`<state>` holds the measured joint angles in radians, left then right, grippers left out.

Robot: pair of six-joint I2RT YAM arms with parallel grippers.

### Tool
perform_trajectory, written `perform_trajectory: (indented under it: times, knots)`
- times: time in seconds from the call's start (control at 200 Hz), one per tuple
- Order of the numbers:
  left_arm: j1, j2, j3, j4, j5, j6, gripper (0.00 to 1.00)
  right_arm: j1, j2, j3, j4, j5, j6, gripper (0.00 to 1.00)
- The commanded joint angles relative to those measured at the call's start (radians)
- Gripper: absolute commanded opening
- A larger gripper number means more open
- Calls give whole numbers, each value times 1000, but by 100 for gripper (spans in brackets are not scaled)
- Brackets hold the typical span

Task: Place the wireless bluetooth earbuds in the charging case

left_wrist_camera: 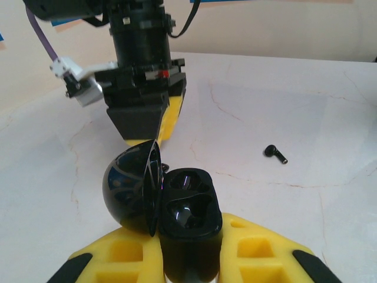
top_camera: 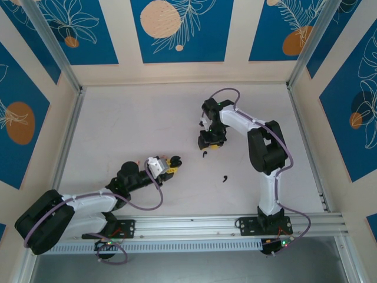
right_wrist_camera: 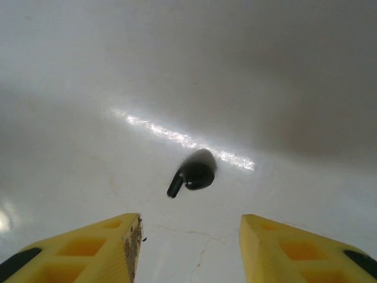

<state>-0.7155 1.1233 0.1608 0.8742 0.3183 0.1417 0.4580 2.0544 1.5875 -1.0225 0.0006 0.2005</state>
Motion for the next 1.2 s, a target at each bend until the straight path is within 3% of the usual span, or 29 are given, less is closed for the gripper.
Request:
perform_trajectory:
  times: [0.0,0.21,0.975,1.195]
  knots:
    - [8,0,36,19,31,22,16,-2,37,5,-14,-38,29,49]
    - [7,0,43,11,32,22,16,-2,65,6,13,-84,30,48]
    - [7,-6,48,-1,40,20,16,21,96,-6,45,-67,37,35]
    - [8,-5,49,-1,40,21,16,39,103,-4,25,-24,44,37]
